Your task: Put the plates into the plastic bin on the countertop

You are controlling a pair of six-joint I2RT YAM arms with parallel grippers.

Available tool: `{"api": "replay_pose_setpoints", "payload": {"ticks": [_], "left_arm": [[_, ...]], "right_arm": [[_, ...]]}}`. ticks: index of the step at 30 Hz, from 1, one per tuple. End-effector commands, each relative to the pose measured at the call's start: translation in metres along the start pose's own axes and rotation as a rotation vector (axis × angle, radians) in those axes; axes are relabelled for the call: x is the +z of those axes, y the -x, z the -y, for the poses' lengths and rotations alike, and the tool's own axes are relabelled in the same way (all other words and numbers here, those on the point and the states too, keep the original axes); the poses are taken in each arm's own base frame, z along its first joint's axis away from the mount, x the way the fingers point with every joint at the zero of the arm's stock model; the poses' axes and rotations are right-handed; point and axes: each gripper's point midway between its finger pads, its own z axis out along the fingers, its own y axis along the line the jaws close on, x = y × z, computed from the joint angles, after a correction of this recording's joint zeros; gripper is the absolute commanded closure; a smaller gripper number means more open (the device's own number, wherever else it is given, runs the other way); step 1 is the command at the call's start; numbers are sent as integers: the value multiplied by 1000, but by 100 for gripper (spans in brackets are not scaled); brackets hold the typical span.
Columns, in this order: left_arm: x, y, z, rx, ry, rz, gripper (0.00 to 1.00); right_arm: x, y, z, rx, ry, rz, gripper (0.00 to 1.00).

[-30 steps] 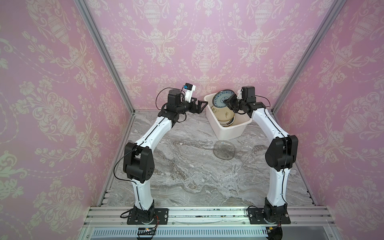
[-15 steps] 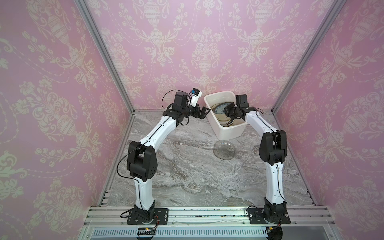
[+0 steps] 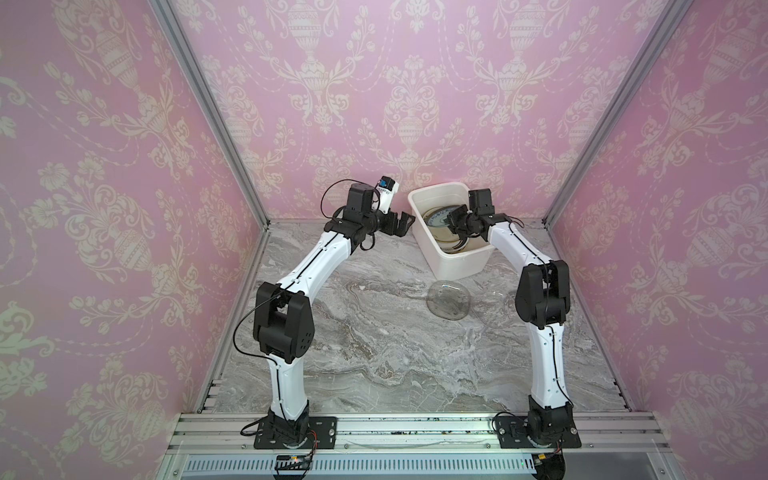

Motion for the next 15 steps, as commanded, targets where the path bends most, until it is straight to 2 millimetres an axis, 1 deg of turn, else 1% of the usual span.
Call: {"api": "replay_pose_setpoints", "payload": {"ticks": [1, 5, 7, 9, 12, 15], "left_arm": [[-9, 15, -22, -14, 114, 49, 1], [-15, 22, -34, -29, 186, 86, 1], [-21, 30, -39, -42, 224, 141, 1], [-27, 34, -41, -47, 245, 183, 1], [-35, 35, -36, -17, 225, 211, 1], [-34, 32, -36, -51, 198, 163, 1]], "right_arm": [[14, 14, 29, 70, -77, 31, 82], [17, 15, 35, 82, -90, 35, 82], [18, 16, 38, 85, -98, 37, 82], [20, 15, 40, 91, -103, 35, 80], [21, 16, 45, 104, -116, 35, 79], [21, 16, 46, 109, -123, 39, 75]]}}
